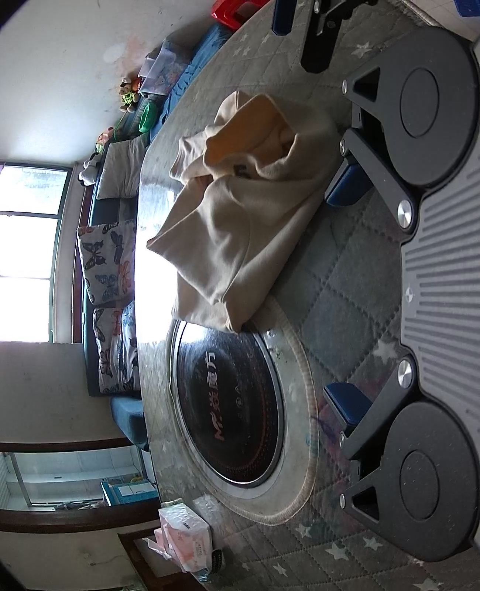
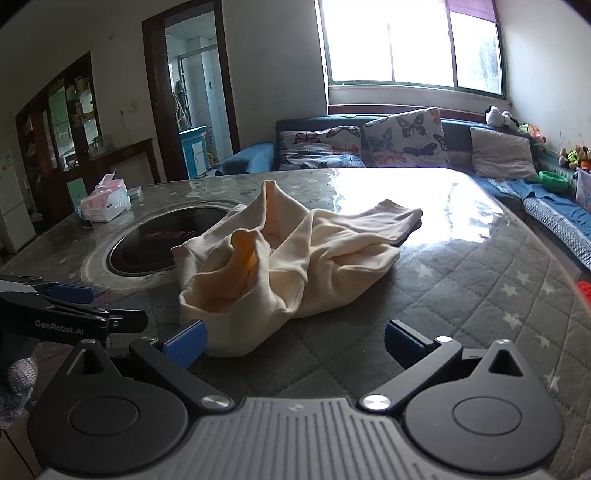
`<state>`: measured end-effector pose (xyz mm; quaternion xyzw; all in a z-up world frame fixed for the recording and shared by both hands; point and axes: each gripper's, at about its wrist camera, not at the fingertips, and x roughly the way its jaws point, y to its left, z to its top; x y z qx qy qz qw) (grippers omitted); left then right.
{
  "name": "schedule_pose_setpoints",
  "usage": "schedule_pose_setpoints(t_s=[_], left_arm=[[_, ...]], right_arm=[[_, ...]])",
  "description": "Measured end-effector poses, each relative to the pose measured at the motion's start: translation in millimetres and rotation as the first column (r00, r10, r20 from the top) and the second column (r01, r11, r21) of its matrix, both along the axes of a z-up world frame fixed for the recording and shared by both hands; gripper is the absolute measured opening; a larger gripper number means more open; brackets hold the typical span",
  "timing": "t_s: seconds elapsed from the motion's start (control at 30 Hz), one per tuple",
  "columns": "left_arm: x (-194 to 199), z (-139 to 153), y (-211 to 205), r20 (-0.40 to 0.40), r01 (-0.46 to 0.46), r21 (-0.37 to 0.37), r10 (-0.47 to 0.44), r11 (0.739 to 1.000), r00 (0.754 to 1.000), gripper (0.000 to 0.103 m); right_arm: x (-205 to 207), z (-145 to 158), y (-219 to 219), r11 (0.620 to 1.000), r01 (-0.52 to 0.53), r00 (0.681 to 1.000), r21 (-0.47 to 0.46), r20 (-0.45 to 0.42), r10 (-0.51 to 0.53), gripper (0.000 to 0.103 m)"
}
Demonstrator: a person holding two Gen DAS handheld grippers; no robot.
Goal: Fold clothes
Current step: 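Move both grippers toward the crumpled cream sweatshirt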
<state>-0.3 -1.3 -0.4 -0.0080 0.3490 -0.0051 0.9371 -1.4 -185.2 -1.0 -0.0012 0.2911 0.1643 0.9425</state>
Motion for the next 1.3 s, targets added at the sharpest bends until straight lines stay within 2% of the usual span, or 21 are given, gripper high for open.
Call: schedule_pose_setpoints(t_s=[0.73, 1.3], left_arm=[[-12, -1, -15, -0.018, 0.037, 0.005, -0.037, 0.999, 0.999, 0.103], [-8, 1, -21, -0.029, 0.050, 0.010, -0.050, 0.999, 0.998, 0.103]], right_arm=[[-23, -2, 8, 1.000, -0.011, 1.000, 0.011, -0.001, 0.011, 0.103], [-18, 2, 11, 1.000, -0.013, 1.000, -0.008, -0.014, 0.012, 0.103]])
